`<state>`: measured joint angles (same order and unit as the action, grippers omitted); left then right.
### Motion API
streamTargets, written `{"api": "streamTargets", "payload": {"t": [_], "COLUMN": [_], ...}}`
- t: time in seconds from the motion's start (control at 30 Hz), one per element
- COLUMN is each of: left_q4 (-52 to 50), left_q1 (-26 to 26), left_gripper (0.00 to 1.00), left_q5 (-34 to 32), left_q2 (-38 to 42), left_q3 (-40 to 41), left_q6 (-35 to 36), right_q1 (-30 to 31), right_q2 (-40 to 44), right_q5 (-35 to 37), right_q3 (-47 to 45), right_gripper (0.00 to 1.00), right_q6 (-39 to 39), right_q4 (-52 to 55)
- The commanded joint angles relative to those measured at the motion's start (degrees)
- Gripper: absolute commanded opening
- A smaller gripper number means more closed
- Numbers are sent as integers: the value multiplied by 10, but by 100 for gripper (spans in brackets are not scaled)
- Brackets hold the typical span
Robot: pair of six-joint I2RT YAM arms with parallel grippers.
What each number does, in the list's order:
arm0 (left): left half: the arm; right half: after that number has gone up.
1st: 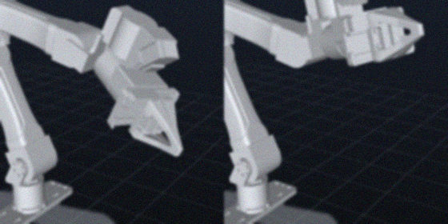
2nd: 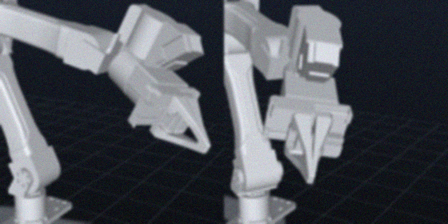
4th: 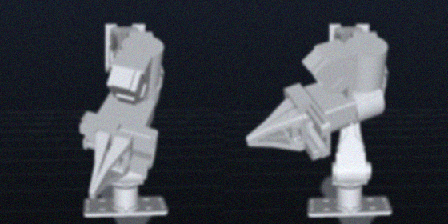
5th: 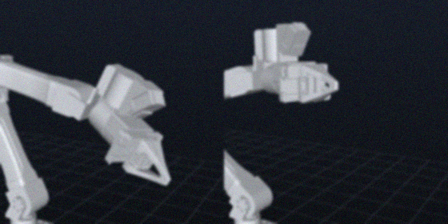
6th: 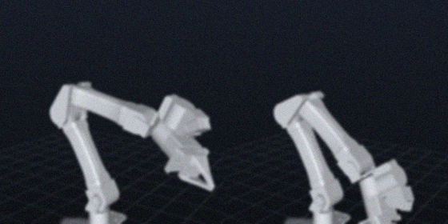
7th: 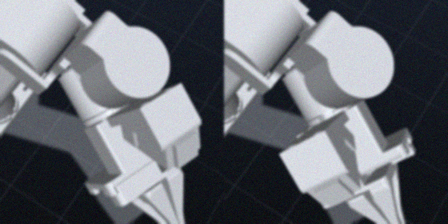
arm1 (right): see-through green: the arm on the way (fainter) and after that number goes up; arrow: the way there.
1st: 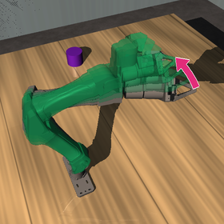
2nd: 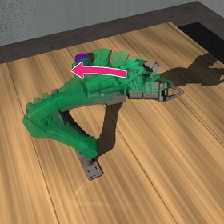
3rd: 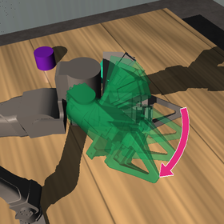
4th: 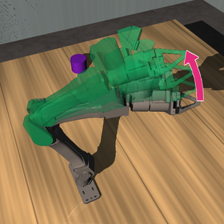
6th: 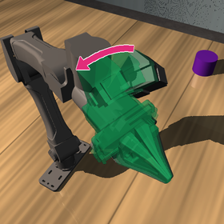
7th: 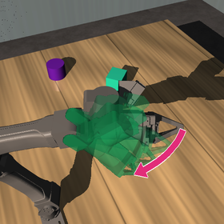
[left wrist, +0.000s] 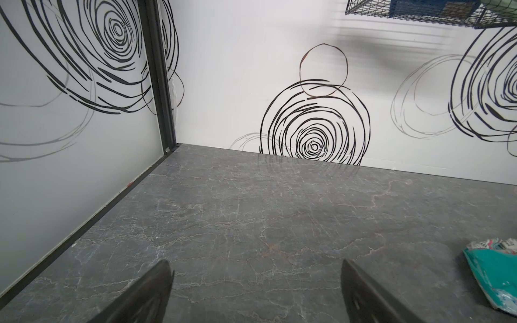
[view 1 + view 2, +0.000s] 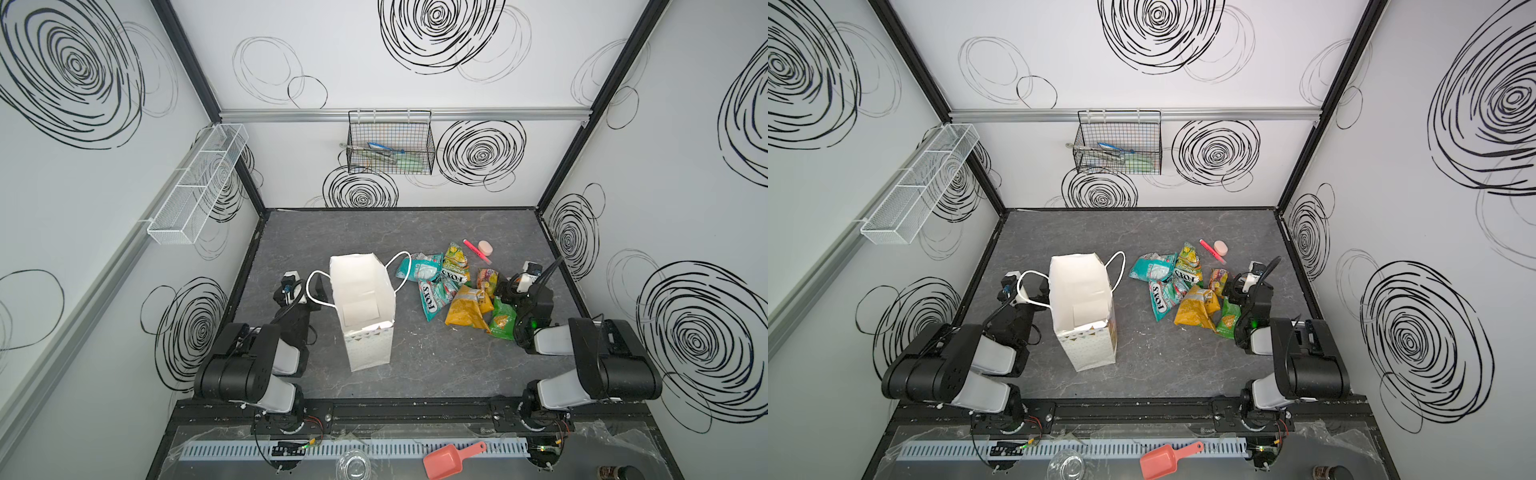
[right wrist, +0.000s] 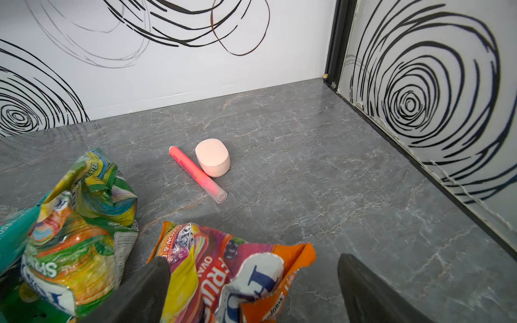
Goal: Take the snacks out of the paper bag
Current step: Reset both arms
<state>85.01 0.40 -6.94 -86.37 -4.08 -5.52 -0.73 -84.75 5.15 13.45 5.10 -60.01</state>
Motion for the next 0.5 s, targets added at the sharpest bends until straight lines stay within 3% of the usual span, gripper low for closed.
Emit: {"api": "streamTargets", "payload": {"t": [0.0,0.17,0.47], "left_q4": [35,-58,-58], "left_q1": [6,21,30], "left_gripper": [96,96,96], "left_q5": [-3,9,0], "left_q2": [2,8,7], "left_q3": [-17,-62,-64], "left_q6": [15,40,49], "right_q1": [2,4,7], "right_q2": [7,5,6], "right_q5": [3,4,9], "right_q3": [8,9,8], "right_gripper": [97,97,97], "right_q6": [3,2,-2], "right_q4": [-31,-29,-32]}}
